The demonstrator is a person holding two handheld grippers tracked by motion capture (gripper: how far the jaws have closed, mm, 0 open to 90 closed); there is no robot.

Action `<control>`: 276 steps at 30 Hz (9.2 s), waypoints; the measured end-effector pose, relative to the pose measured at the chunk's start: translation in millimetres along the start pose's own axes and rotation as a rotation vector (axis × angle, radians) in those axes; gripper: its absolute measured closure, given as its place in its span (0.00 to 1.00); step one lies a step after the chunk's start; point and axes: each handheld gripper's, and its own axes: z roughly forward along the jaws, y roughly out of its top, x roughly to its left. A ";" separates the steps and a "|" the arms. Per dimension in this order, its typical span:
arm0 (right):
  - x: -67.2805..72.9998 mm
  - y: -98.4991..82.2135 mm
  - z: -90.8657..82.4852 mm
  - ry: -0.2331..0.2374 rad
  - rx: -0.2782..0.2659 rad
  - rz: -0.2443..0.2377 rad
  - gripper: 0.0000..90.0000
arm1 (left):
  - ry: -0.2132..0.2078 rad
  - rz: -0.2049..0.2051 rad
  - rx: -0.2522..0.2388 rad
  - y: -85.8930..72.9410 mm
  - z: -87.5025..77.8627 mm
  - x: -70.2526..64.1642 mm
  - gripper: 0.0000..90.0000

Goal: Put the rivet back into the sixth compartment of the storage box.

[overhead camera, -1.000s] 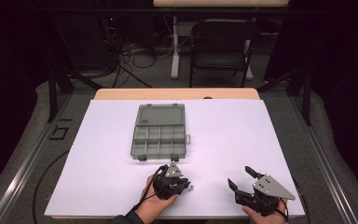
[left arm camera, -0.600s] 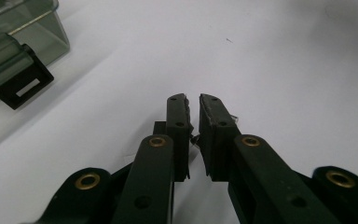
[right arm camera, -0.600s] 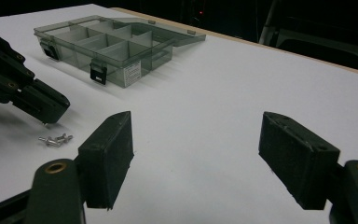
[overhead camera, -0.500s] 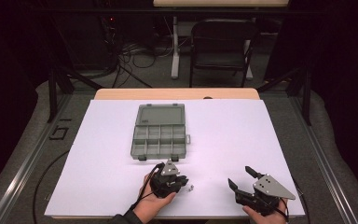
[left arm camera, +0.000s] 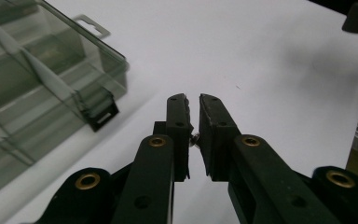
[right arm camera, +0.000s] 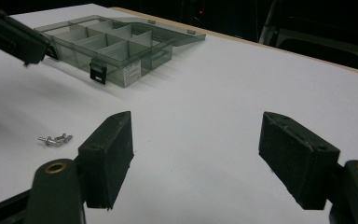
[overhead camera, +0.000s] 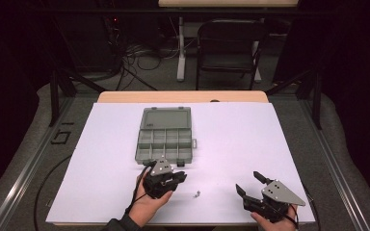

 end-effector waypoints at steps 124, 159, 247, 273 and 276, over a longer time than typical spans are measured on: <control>-1.5 -1.2 1.6 -0.008 0.007 0.007 0.29 | 0.245 -0.115 -0.157 6.0 -14.9 81.9 0.38; -0.5 0.1 -1.0 -0.001 -0.019 0.015 0.27 | 0.021 0.013 -0.097 -8.9 1.5 9.0 0.44; 0.1 0.2 -1.2 0.001 -0.012 0.008 0.28 | -0.138 0.045 0.054 -20.3 34.1 -28.1 0.92; -0.4 -0.7 0.1 0.003 -0.006 0.014 0.28 | -0.061 -0.013 -0.045 -7.1 4.9 4.1 0.92; -0.4 -0.7 0.2 0.002 -0.004 0.015 0.28 | -0.045 -0.032 -0.067 -5.0 -1.7 12.5 0.92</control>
